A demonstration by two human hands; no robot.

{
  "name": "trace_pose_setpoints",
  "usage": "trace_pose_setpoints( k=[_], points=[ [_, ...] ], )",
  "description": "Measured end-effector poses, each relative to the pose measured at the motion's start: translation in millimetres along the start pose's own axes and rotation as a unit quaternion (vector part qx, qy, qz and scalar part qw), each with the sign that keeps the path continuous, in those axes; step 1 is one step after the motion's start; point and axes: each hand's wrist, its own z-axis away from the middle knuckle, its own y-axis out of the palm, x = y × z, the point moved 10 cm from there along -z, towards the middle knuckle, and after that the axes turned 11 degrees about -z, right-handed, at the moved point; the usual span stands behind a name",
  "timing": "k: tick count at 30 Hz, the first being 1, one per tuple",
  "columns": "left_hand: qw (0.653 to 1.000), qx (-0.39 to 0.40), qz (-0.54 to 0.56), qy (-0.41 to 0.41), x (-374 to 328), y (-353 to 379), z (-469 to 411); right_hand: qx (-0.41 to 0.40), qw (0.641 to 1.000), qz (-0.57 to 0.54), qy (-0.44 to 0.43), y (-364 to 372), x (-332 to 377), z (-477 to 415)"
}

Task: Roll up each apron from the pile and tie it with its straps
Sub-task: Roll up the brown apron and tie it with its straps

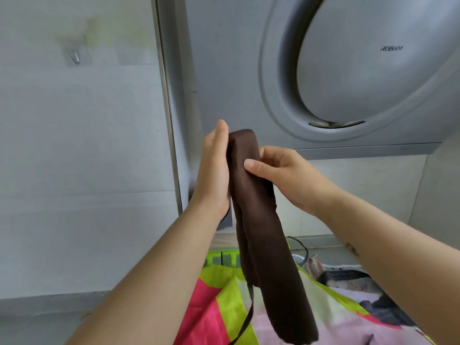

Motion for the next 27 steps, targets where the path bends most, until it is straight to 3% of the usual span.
trace_pose_setpoints(
  k=[4,8,13,19,24,27],
  points=[
    [0.986,0.045,-0.154,0.053,33,-3,33,-0.131,0.989,-0.057,-0.038,-22,7,0],
    [0.979,0.129,-0.147,0.058,49,10,53,-0.192,0.974,-0.116,-0.015,-28,2,1],
    [0.970,0.175,-0.167,-0.015,61,10,48,-0.231,0.958,-0.170,0.000,-27,-2,1],
    [0.971,0.178,-0.143,-0.066,80,5,53,-0.259,0.947,-0.186,0.037,-38,-19,0],
    [0.968,0.130,-0.200,-0.080,94,-13,52,-0.214,0.961,-0.102,0.141,-45,-58,1],
    [0.968,0.083,-0.215,-0.098,106,-34,45,-0.252,0.962,0.045,0.091,-60,-54,18]
  ],
)
